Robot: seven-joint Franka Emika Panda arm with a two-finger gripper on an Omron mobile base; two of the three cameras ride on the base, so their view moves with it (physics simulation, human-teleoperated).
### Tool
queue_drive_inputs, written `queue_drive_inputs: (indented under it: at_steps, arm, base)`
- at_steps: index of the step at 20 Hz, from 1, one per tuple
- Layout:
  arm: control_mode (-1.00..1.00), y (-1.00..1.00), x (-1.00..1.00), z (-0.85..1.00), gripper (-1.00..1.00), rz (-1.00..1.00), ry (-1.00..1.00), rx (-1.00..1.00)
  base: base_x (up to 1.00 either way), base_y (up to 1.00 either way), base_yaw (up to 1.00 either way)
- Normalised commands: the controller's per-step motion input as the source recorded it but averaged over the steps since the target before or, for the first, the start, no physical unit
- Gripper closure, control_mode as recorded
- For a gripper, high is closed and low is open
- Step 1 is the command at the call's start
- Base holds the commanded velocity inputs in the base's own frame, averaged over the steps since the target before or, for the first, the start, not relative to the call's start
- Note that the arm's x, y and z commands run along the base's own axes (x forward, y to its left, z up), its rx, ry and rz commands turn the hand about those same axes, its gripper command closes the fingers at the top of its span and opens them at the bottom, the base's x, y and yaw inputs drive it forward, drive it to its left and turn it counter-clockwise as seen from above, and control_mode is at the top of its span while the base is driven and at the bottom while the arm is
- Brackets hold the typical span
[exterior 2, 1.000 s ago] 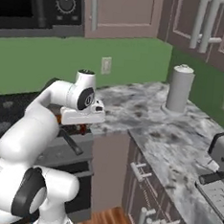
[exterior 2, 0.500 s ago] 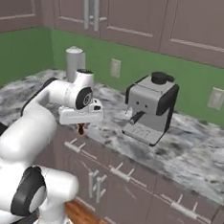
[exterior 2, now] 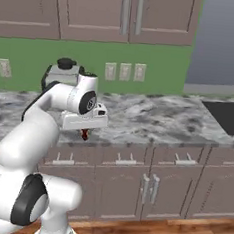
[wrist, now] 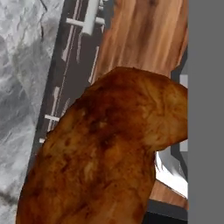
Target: Take the chicken drumsticks from the pan and place one on each plate on the dining counter.
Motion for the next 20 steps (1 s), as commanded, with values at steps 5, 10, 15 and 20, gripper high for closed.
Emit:
queue_drive_inputs:
  at_steps: [5, 10, 15, 20]
  arm:
    - [1.0, 0.0, 0.0, 0.0, 1.0, 0.0, 0.0, 0.0]
    - [1.0, 0.0, 0.0, 0.0, 1.0, 0.0, 0.0, 0.0]
    - [1.0, 0.0, 0.0, 0.0, 1.0, 0.0, 0.0, 0.0]
    - [1.0, 0.0, 0.0, 0.0, 1.0, 0.0, 0.0, 0.0]
  base:
    - [0.0, 0.09, -1.0]
    - [0.02, 0.03, -1.0]
    - [0.35, -0.02, -0.8]
    - [0.79, -0.04, -0.44]
